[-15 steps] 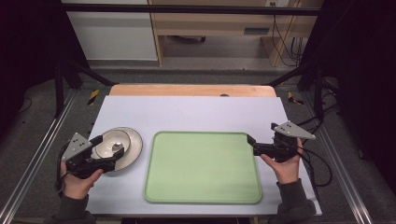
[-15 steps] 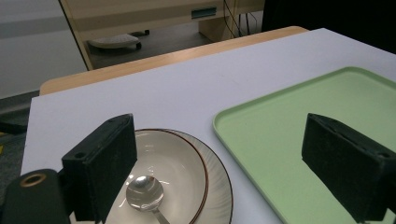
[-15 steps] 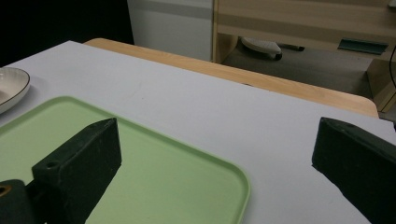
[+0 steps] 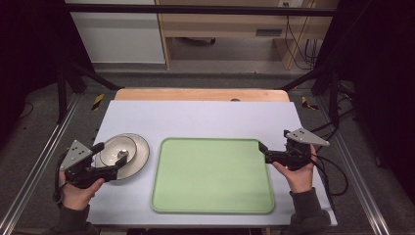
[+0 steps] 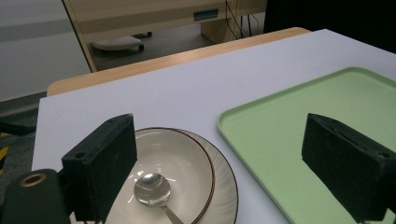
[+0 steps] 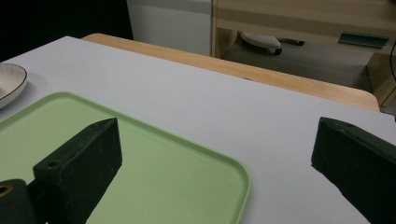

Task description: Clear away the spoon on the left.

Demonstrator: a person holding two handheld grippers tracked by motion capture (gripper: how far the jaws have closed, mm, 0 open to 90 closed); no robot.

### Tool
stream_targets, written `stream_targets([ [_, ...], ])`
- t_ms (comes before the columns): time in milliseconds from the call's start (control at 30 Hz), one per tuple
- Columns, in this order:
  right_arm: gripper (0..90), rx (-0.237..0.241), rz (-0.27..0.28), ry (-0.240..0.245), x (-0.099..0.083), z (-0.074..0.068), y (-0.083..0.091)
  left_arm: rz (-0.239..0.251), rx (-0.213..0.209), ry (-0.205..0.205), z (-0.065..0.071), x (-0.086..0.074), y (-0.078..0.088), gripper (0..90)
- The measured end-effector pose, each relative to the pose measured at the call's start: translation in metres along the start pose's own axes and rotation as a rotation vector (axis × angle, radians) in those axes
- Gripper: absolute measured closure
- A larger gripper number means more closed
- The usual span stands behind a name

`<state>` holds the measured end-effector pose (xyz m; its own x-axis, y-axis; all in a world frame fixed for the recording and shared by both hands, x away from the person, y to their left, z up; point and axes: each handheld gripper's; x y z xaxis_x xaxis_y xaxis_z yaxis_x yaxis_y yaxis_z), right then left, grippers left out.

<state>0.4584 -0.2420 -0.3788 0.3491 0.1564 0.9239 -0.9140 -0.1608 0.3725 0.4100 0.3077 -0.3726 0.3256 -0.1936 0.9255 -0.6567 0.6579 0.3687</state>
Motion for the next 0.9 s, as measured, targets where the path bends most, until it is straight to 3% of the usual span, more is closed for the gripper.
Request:
stream_targets([
  [900,2.5,0.018,-0.022,0.008,-0.001,-0.002,0.0,-0.036,0.011,0.0,0.002,-0.012,0.014,9.7],
])
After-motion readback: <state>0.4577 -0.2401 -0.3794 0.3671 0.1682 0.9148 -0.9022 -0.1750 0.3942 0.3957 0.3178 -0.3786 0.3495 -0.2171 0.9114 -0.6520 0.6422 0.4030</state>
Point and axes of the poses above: each handheld gripper's, and its own axes: y roughly backward along the jaws, x roughly out of its top, z roughly to its right, and after that the axes turned 15 degrees about -x, right-handed
